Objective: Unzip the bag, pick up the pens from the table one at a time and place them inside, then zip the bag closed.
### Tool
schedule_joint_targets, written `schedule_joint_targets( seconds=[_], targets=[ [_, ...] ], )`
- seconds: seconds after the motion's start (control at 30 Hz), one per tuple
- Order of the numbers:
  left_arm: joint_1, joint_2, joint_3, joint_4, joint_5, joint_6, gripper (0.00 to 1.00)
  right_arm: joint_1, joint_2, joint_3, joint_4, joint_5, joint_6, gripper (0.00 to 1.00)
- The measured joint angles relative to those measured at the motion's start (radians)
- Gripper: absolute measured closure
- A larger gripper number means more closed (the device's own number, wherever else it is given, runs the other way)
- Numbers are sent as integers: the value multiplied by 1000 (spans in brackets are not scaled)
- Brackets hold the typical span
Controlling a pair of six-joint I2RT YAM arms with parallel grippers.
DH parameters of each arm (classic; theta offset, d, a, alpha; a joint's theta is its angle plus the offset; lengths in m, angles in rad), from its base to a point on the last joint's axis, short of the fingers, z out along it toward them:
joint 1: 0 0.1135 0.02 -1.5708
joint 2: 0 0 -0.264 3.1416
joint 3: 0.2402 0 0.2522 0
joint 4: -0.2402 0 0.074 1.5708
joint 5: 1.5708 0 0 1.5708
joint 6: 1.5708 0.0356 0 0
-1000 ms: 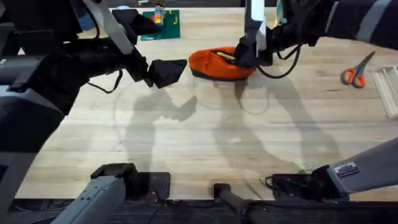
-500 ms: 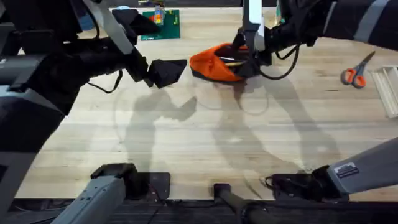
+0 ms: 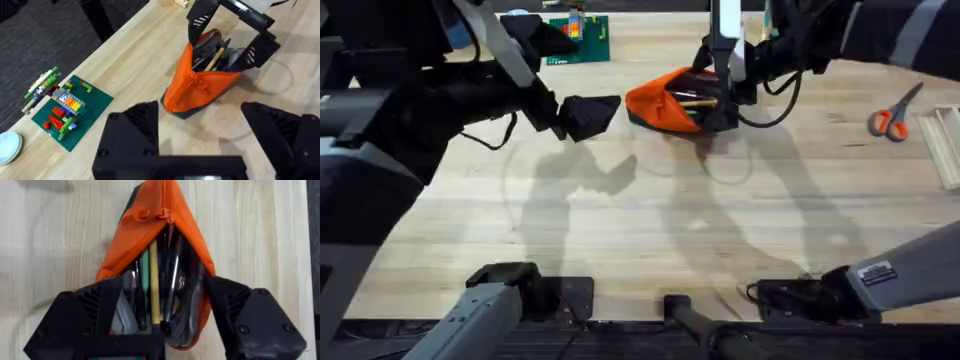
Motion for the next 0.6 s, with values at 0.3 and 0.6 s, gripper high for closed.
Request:
schedule_joint_targets(
  seconds=[0.3, 0.6],
  targets=[
    [0, 0, 0, 0, 0, 0, 8, 0, 0, 0, 43, 1, 68, 5],
    [0, 0, 0, 0, 0, 0, 8, 1, -75, 1, 145, 0, 260, 4]
  ],
)
